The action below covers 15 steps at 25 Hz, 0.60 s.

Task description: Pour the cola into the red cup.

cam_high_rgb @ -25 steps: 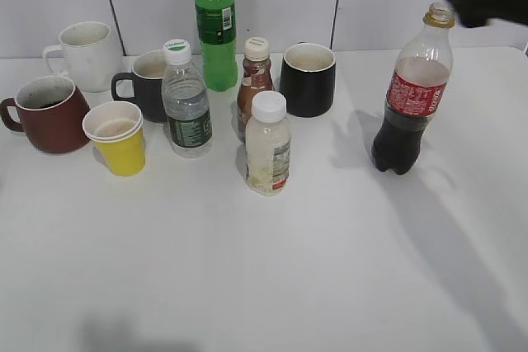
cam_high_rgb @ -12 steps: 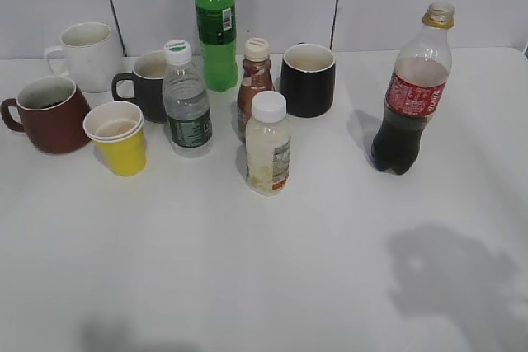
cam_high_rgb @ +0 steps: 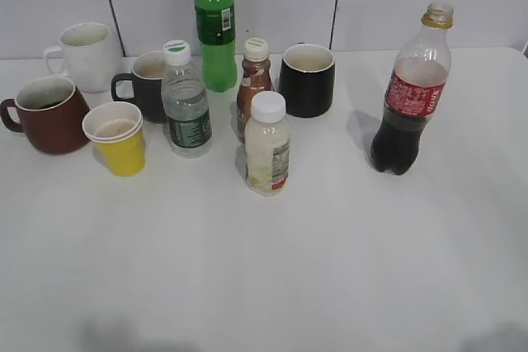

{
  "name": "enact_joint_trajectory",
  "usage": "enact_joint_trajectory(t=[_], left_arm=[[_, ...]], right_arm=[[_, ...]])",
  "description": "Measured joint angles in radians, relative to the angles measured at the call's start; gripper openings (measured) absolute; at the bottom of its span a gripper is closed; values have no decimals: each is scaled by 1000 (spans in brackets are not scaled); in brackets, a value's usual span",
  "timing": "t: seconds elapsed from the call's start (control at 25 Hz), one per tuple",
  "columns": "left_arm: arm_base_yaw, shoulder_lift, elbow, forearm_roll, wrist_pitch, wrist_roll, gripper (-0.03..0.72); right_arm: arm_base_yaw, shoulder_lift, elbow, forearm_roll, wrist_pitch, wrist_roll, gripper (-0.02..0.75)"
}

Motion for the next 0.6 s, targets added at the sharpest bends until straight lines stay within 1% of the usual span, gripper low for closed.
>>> enact_joint_trajectory(t=[0.08,0.2,0.6], left_arm=[[0,-5,1,-22,-6,31,321],[0,-6,2,-31,-9,46,321],[0,-7,2,-33,-9,49,321]], right_arm=[[0,-35,6,-2,-20,-1,596],[0,-46,34,-3,-69,-5,596],[0,-46,41,-2,-91,-8,595]])
